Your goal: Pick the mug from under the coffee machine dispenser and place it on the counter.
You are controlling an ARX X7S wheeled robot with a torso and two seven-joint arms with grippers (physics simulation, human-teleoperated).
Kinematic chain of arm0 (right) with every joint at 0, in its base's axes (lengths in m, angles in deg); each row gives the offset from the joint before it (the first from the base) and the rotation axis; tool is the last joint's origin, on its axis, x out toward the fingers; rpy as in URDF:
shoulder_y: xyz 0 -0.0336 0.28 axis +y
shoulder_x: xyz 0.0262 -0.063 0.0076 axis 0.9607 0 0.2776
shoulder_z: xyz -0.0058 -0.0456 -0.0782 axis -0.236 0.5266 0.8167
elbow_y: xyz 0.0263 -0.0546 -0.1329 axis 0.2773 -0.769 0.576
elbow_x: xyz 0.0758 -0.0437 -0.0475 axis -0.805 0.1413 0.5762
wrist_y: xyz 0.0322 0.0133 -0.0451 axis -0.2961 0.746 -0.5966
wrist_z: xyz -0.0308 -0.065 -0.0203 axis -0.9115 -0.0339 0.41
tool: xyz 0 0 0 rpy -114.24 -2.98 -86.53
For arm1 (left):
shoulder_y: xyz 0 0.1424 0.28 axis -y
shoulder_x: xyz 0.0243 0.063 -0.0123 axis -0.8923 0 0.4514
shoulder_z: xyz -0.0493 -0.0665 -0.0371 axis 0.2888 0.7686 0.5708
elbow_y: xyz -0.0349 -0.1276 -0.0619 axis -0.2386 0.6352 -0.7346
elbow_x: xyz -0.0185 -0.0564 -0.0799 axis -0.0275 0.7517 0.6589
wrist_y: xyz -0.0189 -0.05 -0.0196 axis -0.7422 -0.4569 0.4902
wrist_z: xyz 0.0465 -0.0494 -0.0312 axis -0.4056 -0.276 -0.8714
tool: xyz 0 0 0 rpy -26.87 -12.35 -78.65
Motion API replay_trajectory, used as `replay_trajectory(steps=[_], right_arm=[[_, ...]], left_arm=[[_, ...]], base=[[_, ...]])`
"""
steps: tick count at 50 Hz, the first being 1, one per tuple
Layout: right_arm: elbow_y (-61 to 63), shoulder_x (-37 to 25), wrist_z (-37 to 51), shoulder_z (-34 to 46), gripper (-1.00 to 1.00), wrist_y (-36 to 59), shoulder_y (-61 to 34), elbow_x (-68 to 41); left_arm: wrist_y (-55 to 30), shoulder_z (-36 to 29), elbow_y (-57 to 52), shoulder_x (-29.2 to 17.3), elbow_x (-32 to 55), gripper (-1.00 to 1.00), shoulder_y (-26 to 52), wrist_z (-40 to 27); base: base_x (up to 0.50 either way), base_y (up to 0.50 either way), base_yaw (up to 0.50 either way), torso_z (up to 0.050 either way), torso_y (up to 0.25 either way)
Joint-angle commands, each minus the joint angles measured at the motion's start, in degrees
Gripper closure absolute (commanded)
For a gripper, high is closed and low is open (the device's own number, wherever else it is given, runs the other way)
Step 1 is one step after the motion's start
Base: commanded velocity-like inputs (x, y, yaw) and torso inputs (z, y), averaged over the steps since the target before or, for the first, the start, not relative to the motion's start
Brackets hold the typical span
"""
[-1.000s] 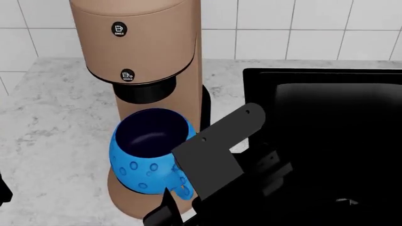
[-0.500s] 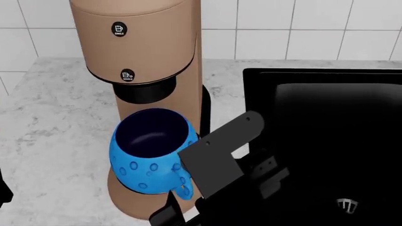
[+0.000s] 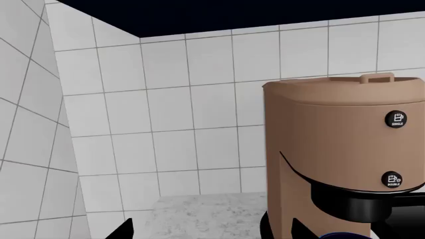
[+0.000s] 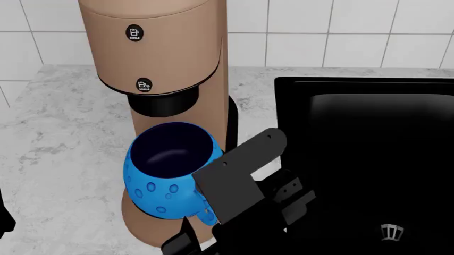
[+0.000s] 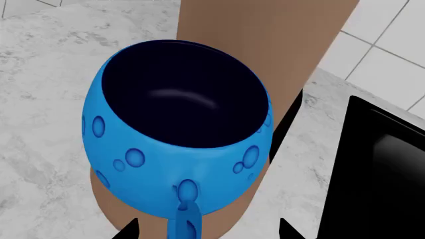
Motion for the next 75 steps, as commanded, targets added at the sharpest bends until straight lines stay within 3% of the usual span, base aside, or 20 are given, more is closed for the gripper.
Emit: replay_trajectory(steps=[1,22,23,41,53,75], right_arm=[[-0.68,0.73,-0.75,1.37,-1.0,-0.84,-0.53,1.75],[-2.2,0.69,-2.12,2.32,-1.0,-2.89,-0.12,3.54],[-2.31,0.69,-2.25,2.27,1.0,-3.16,0.11,3.56],[0.06,0.14,-0.12,1.0,1.0,-2.63,0.27,-0.38],[2.78,-2.48,11.31,-5.52,1.0,-1.4,-3.61,-23.0],[12.67,-8.91,18.76,-9.04,1.0,-8.85,0.38,-40.7]], left_arm=[[-0.13,0.3,-0.01,-0.04,0.04,-1.0,-0.24,0.05],[-0.45,0.56,-0.08,0.24,0.03,-1.0,-0.56,0.13],[-0.45,0.57,-0.12,0.23,0.14,-1.0,-0.53,0.08],[-0.86,1.11,-0.11,0.48,0.36,-1.0,-0.74,0.07],[-1.26,1.2,0.4,0.82,-0.07,-1.0,-0.57,0.55],[-1.14,0.96,0.28,0.25,1.07,-1.0,0.29,0.1]], base=[[0.0,0.0,0.0,0.0,0.0],[0.0,0.0,0.0,0.0,0.0],[0.0,0.0,0.0,0.0,0.0],[0.0,0.0,0.0,0.0,0.0],[0.0,0.0,0.0,0.0,0.0],[0.0,0.0,0.0,0.0,0.0]])
